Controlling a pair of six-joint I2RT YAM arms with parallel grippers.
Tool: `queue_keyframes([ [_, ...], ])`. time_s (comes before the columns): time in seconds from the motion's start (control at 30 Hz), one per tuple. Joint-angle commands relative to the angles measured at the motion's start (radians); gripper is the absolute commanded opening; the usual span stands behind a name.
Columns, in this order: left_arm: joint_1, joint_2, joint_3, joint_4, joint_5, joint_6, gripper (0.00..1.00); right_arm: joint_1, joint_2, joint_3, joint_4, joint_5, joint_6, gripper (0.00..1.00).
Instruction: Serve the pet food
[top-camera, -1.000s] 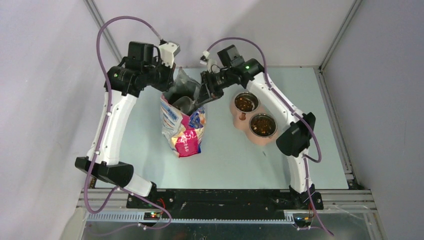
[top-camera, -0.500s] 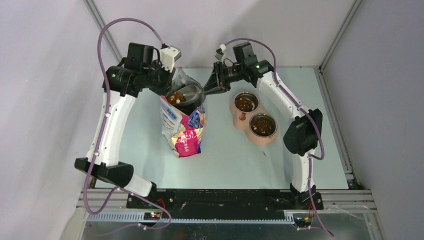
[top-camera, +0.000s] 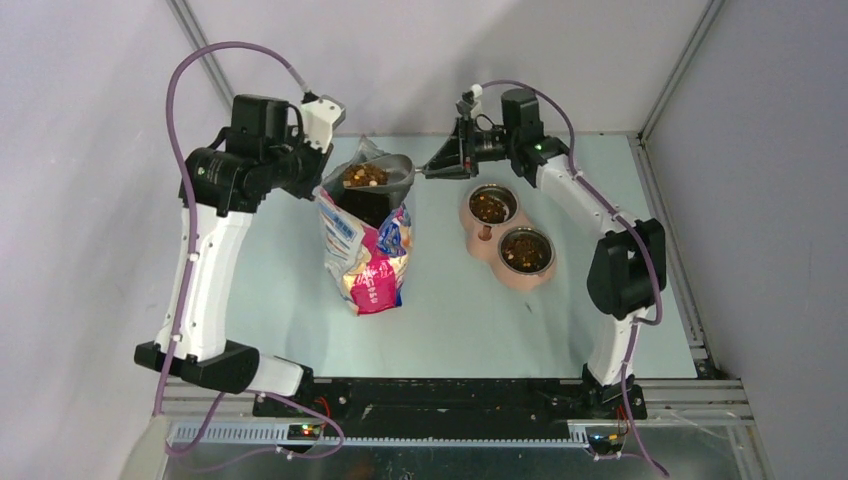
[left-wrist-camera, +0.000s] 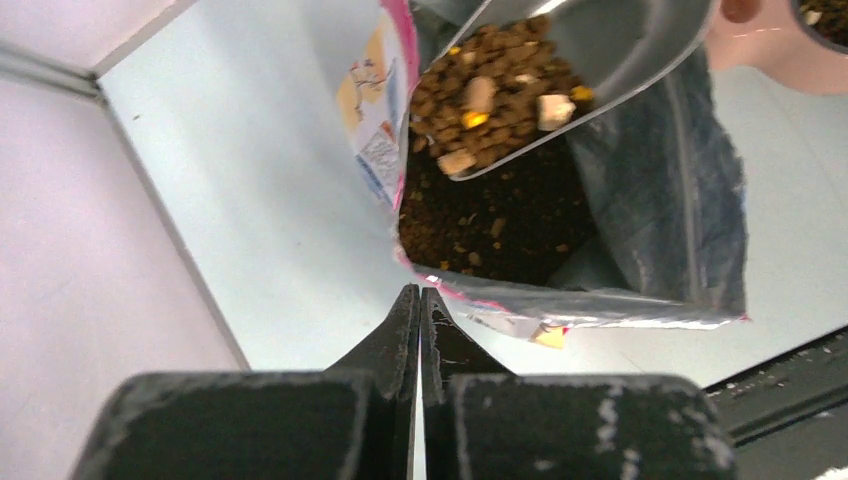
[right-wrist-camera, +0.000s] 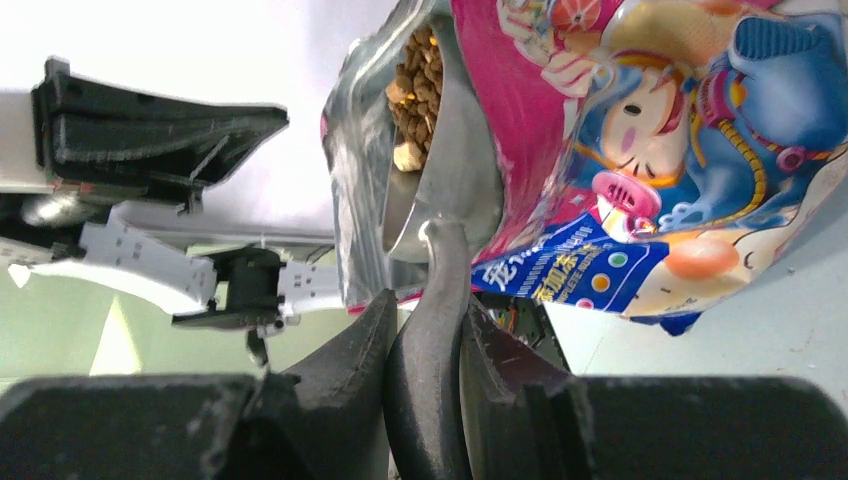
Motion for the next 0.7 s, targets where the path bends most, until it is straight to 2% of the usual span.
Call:
queue_keyframes([
  [0.0,0.007,-0.021,0.041,0.009,-0.161,0.043,0.00,-0.036,-0.090,-0.169,0.555,-0.128,0.221,0.00],
  [0.03,0.014,-0.020,0.043,0.012,-0.175,0.046,0.00,-0.040,-0.082,-0.222,0.626,-0.137,0.315,0.00],
  [0.1,0.051,-0.016,0.057,0.017,-0.187,0.048,0.00,-0.049,-0.063,-0.291,0.935,-0.151,0.461,0.00],
  [0.23,0.078,-0.006,0.071,0.009,-0.192,0.057,0.00,-0.055,-0.038,-0.372,1.215,-0.157,0.630,0.00],
  [0.57,0.085,0.004,0.049,0.012,-0.206,0.066,0.00,-0.067,0.033,-0.412,1.665,-0.076,0.928,0.00],
  [0.67,0.085,0.009,0.048,0.012,-0.203,0.064,0.00,-0.068,0.051,-0.433,1.716,-0.032,0.984,0.00],
])
